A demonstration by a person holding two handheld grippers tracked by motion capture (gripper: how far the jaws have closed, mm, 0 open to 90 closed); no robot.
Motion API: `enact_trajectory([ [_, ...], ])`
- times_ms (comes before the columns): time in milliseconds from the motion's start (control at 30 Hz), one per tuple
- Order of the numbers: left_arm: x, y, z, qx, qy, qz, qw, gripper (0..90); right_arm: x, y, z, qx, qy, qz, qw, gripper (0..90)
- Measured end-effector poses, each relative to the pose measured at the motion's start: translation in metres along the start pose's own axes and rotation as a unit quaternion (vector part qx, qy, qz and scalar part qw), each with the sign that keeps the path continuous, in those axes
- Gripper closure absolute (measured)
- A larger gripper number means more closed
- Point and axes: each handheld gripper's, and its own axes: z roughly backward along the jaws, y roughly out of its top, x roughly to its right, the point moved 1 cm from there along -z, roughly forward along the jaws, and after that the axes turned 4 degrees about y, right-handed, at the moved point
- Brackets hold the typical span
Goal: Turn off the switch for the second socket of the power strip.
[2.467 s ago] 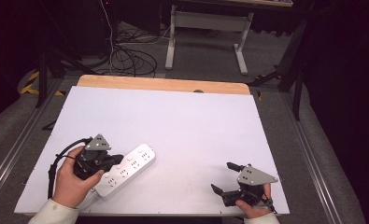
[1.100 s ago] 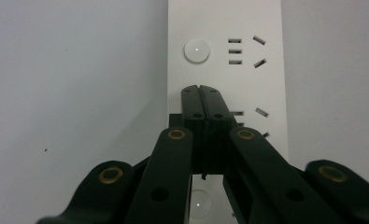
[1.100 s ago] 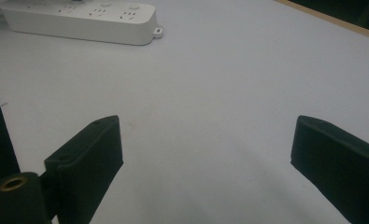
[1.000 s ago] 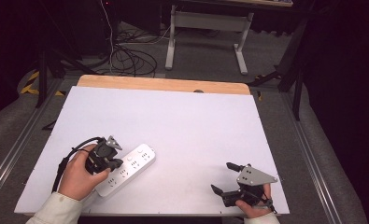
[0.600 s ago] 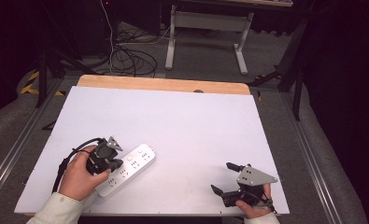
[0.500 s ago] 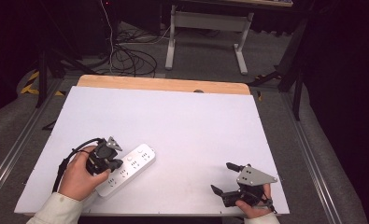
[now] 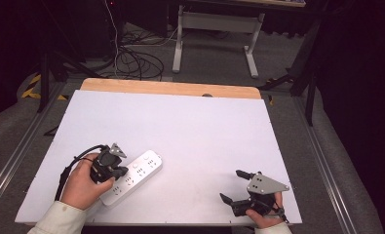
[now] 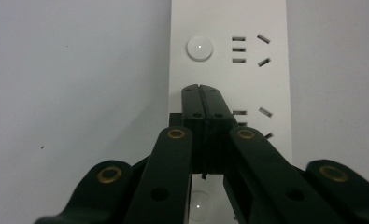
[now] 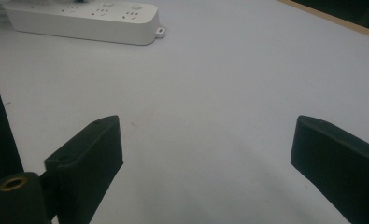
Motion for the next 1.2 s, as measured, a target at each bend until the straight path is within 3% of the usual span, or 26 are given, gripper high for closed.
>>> enact_trajectory([
  [300, 0.0014, -0.0005, 0.0, 0.001, 0.004, 0.001, 1.0, 90.0, 0.0, 0.0, -0.0003, 0.0, 0.0, -0.001, 1.0, 9.6],
  [433, -0.0005, -0.0022, -0.0001, 0.006, -0.002, 0.014, 0.9999, 90.0, 0.0, 0.0, -0.0004, 0.0, 0.0, -0.001, 1.0, 9.6],
  [600, 0.0021, -0.0023, -0.0005, 0.008, 0.004, 0.016, 0.9998, 90.0, -0.0001, -0.0002, -0.0006, -0.002, -0.001, -0.002, 1.0, 9.6],
  [1133, 0.0025, -0.0038, -0.0008, 0.009, 0.008, 0.017, 0.9998, 90.0, -0.0005, -0.0003, -0.0015, -0.004, -0.001, -0.001, 1.0, 9.6],
  [1200, 0.0041, -0.0024, -0.0008, 0.007, 0.014, 0.01, 0.9998, 90.0, -0.0003, -0.0003, -0.0013, -0.004, -0.002, -0.001, 1.0, 9.6],
])
